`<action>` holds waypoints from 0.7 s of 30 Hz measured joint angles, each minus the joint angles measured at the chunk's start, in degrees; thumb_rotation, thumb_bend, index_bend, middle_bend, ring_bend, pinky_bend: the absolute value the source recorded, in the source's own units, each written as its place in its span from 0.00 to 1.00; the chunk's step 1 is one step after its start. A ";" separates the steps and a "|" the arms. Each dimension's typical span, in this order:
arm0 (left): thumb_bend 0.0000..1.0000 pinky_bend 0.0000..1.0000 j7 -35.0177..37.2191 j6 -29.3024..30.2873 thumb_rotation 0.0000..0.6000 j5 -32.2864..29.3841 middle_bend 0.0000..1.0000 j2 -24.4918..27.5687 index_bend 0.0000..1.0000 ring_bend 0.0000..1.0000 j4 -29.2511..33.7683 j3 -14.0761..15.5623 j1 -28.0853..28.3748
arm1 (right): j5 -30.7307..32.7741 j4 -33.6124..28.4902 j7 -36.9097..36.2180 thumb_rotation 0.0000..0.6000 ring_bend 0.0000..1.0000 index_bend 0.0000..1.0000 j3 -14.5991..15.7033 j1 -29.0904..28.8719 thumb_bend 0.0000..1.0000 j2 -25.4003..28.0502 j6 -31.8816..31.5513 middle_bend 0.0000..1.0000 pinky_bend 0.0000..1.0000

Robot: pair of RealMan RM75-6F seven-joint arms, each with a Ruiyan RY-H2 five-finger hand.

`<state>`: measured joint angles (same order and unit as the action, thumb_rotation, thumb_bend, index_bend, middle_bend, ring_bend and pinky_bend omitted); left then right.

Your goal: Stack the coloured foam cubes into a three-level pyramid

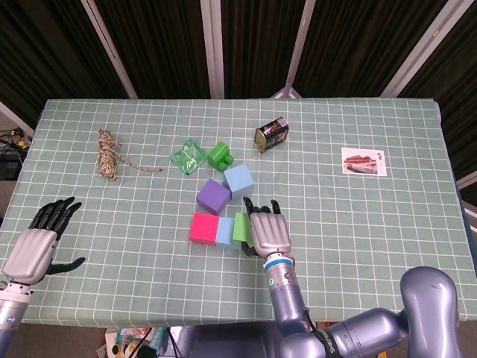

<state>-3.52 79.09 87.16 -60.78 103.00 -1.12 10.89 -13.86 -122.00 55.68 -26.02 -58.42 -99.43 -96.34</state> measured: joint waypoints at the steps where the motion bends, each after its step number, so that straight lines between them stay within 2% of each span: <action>1: 0.13 0.00 -0.01 -0.01 1.00 0.00 0.01 0.00 0.00 0.00 0.00 0.00 0.01 | -0.02 0.06 0.00 1.00 0.22 0.00 0.00 -0.01 0.35 -0.03 0.01 0.45 0.00; 16: 0.13 0.00 0.00 0.04 1.00 -0.01 0.01 0.04 0.00 0.00 0.05 -0.03 0.00 | -0.24 0.12 -0.15 1.00 0.16 0.00 0.35 0.27 0.35 -0.09 0.65 0.41 0.00; 21: 0.13 0.00 -0.02 0.01 1.00 0.06 0.01 0.05 0.00 0.00 0.03 0.01 0.00 | -0.43 0.03 -0.18 1.00 0.13 0.00 0.50 0.42 0.35 0.09 0.86 0.34 0.00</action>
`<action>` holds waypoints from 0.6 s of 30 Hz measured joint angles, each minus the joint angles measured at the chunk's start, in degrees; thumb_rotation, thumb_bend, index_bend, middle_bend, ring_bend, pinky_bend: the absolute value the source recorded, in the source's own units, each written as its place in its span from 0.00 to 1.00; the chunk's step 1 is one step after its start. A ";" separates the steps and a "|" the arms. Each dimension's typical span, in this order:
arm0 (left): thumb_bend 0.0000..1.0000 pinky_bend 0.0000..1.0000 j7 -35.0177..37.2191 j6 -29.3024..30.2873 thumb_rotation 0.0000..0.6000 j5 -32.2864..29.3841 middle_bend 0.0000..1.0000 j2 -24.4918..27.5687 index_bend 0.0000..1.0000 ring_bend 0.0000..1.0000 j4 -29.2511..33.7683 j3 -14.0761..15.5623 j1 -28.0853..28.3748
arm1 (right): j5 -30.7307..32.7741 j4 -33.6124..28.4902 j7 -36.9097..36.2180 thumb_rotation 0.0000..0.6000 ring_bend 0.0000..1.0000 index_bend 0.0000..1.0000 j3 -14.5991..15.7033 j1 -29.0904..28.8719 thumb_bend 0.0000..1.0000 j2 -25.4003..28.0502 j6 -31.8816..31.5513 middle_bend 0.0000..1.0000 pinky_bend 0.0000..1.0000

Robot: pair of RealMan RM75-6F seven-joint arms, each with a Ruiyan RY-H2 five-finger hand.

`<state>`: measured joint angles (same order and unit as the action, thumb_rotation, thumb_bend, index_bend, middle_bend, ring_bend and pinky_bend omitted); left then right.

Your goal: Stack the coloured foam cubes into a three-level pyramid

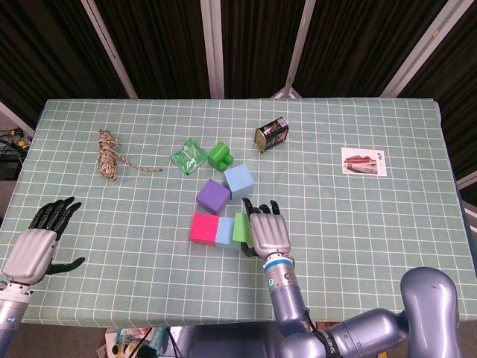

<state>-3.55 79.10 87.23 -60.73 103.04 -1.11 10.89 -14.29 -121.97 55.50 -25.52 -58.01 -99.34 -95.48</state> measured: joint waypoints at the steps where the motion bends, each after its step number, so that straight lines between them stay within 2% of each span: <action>1: 0.13 0.00 0.00 -0.02 1.00 -0.01 0.01 0.00 0.00 0.00 0.01 0.01 0.00 | -0.06 -0.01 -0.02 1.00 0.12 0.00 0.03 0.02 0.35 0.03 0.03 0.32 0.00; 13: 0.13 0.00 -0.07 0.00 1.00 -0.02 0.01 -0.02 0.00 0.00 -0.03 -0.01 0.00 | -1.08 -0.10 -0.58 1.00 0.03 0.00 0.71 0.43 0.35 0.18 0.82 0.17 0.00; 18: 0.13 0.00 -0.06 0.01 1.00 0.01 0.01 -0.03 0.00 0.00 -0.06 0.01 -0.01 | -1.38 -0.26 -0.63 1.00 0.00 0.00 0.91 0.53 0.35 0.26 1.00 0.04 0.00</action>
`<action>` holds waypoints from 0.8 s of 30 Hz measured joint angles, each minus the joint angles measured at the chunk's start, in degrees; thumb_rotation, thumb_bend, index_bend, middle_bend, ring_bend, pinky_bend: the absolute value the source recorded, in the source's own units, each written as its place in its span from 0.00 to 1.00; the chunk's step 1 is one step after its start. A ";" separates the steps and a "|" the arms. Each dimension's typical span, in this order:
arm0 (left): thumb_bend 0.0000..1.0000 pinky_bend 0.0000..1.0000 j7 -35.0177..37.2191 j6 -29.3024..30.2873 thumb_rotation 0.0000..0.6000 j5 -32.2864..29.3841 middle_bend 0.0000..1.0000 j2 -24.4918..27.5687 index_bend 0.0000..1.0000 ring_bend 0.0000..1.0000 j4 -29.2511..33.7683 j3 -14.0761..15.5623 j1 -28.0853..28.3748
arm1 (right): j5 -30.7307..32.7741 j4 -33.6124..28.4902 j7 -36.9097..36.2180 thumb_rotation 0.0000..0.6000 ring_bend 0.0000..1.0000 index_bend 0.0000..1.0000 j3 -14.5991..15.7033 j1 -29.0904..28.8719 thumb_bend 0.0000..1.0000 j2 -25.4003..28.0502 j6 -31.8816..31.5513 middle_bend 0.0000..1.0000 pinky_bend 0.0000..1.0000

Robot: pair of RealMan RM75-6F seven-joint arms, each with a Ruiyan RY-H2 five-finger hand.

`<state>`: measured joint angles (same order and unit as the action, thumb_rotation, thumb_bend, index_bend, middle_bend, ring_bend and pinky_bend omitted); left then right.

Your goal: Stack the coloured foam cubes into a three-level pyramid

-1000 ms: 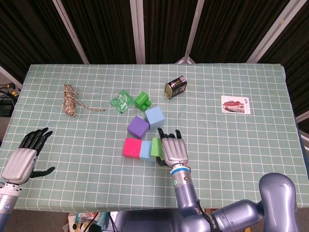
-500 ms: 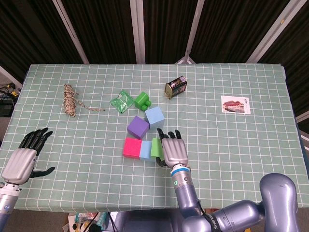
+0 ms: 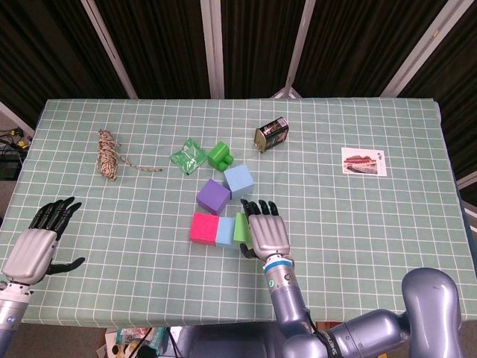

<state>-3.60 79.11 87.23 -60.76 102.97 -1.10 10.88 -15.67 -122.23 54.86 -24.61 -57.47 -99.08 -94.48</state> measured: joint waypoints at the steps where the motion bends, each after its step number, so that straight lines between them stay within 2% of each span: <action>1: 0.13 0.00 0.00 0.00 1.00 -0.01 0.01 0.00 0.00 0.00 0.01 0.00 0.00 | -0.05 -0.10 -0.01 1.00 0.00 0.00 0.03 0.02 0.35 0.04 0.04 0.02 0.00; 14: 0.13 0.00 -0.12 0.11 1.00 0.13 0.01 0.00 0.00 0.00 -0.02 0.05 -0.05 | -1.37 -3.88 -0.08 1.00 0.00 0.00 1.08 0.90 0.35 1.96 0.08 0.00 0.00; 24: 0.13 0.00 -0.38 0.53 1.00 0.57 0.01 0.05 0.00 0.00 0.16 0.17 -0.24 | -4.76 -7.00 -4.13 1.00 0.00 0.00 3.31 4.92 0.35 7.31 1.13 0.00 0.00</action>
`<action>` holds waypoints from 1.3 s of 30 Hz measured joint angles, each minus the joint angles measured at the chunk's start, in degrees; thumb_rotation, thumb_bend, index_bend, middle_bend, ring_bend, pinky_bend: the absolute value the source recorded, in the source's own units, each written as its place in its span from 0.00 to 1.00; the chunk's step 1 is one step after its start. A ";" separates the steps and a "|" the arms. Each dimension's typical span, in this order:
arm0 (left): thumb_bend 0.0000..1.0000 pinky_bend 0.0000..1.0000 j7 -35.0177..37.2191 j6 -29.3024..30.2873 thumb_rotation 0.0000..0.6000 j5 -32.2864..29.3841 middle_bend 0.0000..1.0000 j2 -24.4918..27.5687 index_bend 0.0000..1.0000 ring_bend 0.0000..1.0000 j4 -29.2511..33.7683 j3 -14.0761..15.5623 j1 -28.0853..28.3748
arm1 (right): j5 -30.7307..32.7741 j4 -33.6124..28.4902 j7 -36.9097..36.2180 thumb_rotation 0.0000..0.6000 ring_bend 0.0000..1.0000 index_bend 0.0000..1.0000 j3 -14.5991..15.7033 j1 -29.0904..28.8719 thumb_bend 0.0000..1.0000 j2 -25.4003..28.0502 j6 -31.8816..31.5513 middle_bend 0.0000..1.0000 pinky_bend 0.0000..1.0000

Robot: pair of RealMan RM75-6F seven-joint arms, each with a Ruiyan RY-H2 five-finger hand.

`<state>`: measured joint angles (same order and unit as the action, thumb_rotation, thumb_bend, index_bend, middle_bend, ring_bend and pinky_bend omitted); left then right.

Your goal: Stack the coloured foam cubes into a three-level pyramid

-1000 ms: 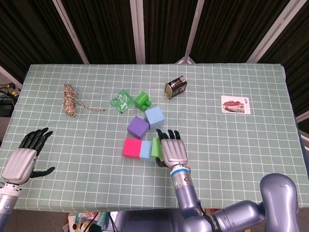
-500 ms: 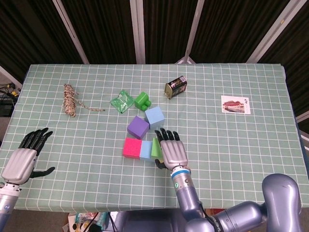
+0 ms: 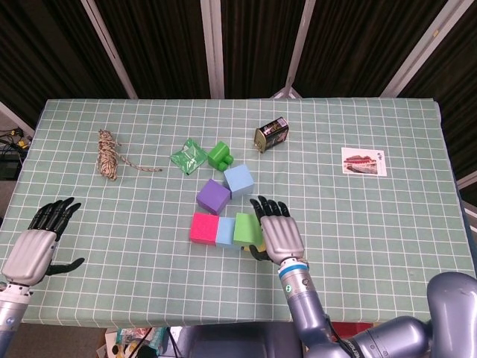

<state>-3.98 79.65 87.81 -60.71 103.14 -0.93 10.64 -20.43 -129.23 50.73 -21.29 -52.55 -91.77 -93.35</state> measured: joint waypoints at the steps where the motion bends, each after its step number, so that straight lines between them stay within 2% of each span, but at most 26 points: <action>1: 0.13 0.00 -0.11 0.07 1.00 0.14 0.01 -0.01 0.00 0.00 0.08 0.04 -0.02 | -0.21 0.05 -0.51 1.00 0.00 0.00 0.18 0.42 0.35 0.65 0.41 0.00 0.00; 12: 0.13 0.00 -1.35 0.56 1.00 0.98 0.01 -0.20 0.00 0.00 0.47 0.31 -0.22 | -2.46 4.69 -8.40 1.00 0.00 0.00 0.66 5.09 0.35 9.51 9.83 0.00 0.00; 20: 0.13 0.00 -1.89 0.57 1.00 0.73 0.01 -0.31 0.00 0.00 0.18 0.27 -0.29 | -6.97 8.17 -15.59 1.00 0.00 0.00 0.50 10.02 0.35 17.58 13.48 0.00 0.00; 23: 0.13 0.00 -2.21 0.43 1.00 0.62 0.01 -0.43 0.00 0.00 0.10 0.25 -0.24 | -10.05 8.98 -18.81 1.00 0.00 0.00 2.21 13.24 0.35 20.65 14.30 0.00 0.00; 27: 0.13 0.00 -2.71 -0.08 1.00 0.13 0.01 -0.68 0.00 0.00 0.40 0.13 -0.03 | -15.47 10.06 -23.37 1.00 0.00 0.00 6.62 17.87 0.35 23.14 15.52 0.00 0.00; 34: 0.13 0.00 -5.11 -0.97 1.00 -0.58 0.01 -1.48 0.00 0.00 1.08 -0.25 0.61 | -27.69 12.20 -30.02 1.00 0.00 0.00 14.12 25.06 0.35 25.78 16.26 0.00 0.00; 39: 0.13 0.00 -6.86 -1.77 1.00 -1.44 0.01 -2.04 0.00 0.00 1.69 -0.81 1.30 | -33.69 13.86 -34.37 1.00 0.00 0.00 17.95 28.99 0.35 27.44 16.39 0.00 0.00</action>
<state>-10.84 77.87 86.37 -62.75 104.83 -1.74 11.94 -54.12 -115.37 16.36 -3.35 -23.57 -64.34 -76.95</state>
